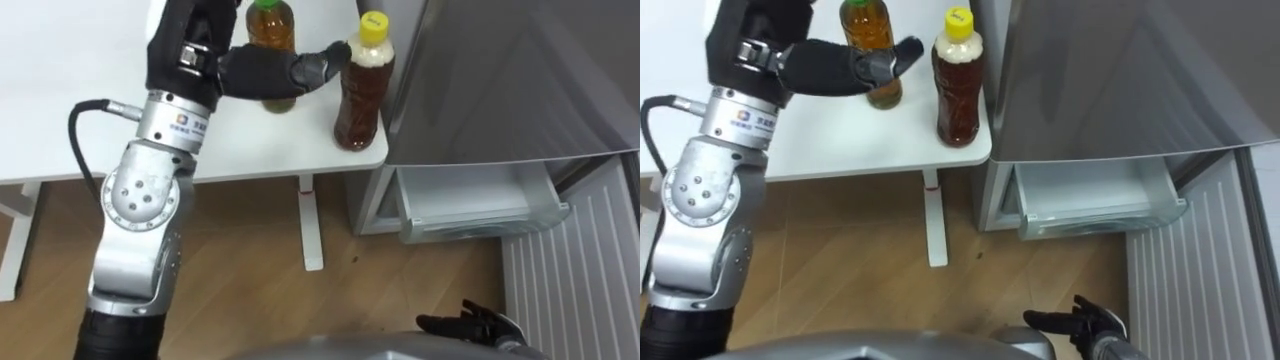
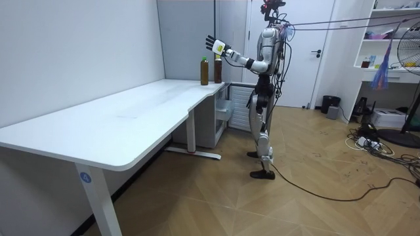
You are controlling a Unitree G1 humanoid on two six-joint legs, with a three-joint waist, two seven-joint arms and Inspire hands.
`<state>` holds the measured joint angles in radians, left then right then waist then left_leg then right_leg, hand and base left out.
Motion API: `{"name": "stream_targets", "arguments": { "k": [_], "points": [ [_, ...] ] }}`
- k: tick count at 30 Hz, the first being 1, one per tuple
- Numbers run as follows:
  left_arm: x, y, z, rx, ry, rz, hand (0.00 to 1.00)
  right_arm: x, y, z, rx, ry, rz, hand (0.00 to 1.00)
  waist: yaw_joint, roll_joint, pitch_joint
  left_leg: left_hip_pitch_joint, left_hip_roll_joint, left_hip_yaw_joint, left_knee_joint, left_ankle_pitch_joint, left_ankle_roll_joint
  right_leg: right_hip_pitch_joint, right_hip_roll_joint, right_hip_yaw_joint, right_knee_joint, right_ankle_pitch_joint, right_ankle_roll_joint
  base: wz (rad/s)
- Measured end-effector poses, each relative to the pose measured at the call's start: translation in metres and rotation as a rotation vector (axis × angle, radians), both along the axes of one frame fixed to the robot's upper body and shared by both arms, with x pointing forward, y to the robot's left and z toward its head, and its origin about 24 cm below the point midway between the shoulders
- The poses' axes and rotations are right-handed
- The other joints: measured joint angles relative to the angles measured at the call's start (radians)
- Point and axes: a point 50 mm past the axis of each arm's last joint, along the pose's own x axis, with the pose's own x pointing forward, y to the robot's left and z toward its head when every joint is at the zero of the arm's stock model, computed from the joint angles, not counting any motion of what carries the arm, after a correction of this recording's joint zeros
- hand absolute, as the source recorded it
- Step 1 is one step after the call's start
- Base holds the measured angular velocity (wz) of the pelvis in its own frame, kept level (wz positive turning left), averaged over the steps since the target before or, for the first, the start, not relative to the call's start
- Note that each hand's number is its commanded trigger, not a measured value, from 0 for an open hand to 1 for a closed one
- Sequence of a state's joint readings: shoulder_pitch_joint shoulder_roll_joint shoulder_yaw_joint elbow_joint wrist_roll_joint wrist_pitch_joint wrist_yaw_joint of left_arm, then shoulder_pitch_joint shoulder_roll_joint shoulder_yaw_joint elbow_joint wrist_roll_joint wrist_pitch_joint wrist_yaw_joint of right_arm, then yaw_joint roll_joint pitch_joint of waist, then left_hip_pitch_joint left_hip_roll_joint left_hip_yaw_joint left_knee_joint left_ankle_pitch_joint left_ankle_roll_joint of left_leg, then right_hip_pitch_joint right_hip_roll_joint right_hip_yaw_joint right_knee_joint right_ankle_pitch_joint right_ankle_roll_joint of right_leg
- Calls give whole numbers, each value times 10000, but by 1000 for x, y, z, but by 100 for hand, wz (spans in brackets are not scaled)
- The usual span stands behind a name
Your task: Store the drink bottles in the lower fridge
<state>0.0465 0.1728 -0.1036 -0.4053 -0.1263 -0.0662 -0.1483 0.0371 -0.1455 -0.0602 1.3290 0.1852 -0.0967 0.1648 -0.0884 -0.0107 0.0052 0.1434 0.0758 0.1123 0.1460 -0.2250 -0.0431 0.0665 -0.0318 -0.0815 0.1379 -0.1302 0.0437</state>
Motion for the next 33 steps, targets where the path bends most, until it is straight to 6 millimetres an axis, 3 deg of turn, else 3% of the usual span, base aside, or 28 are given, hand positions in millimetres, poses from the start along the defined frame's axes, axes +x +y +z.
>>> {"name": "stream_targets", "arguments": {
  "k": [7,12,18,20,22,29,33],
  "points": [
    [0,-3,-3,263,256,-562,0,0,-2,0,8,65,-58,0,-8,98,-54,-74,3,0,-17,-1,0,-29,4,-17,-8,0,0,0],
    [-1,-5,-6,286,390,-700,0,1,-4,1,75,52,-18,0,-57,174,-45,-66,3,-10,27,-1,0,-1,1,-33,-7,2,-2,0],
    [3,-6,-32,497,1699,-937,0,2,-6,2,133,2,38,0,-142,267,-26,-13,0,1,73,0,0,3,-8,-30,-3,1,-4,0],
    [3,-7,-39,544,2075,-1064,0,2,-5,2,146,35,36,0,-144,197,26,-4,-2,0,77,0,0,-41,-10,-29,2,0,-4,0],
    [3,-7,-44,365,2316,-1189,0,2,-5,2,156,68,26,0,-139,187,30,-12,-5,-2,73,0,0,-71,-11,-26,31,-2,-3,0],
    [1,-6,-55,-432,3042,-1814,0,3,-3,1,197,61,8,0,-128,21,10,-85,-2,70,166,0,1,-187,-17,6,131,-10,-17,-2],
    [1,-6,-63,-774,3443,-2018,0,4,-2,1,147,21,109,0,-135,28,-16,-57,8,139,172,0,1,-165,-14,21,135,-4,-25,0]
  ]
}}
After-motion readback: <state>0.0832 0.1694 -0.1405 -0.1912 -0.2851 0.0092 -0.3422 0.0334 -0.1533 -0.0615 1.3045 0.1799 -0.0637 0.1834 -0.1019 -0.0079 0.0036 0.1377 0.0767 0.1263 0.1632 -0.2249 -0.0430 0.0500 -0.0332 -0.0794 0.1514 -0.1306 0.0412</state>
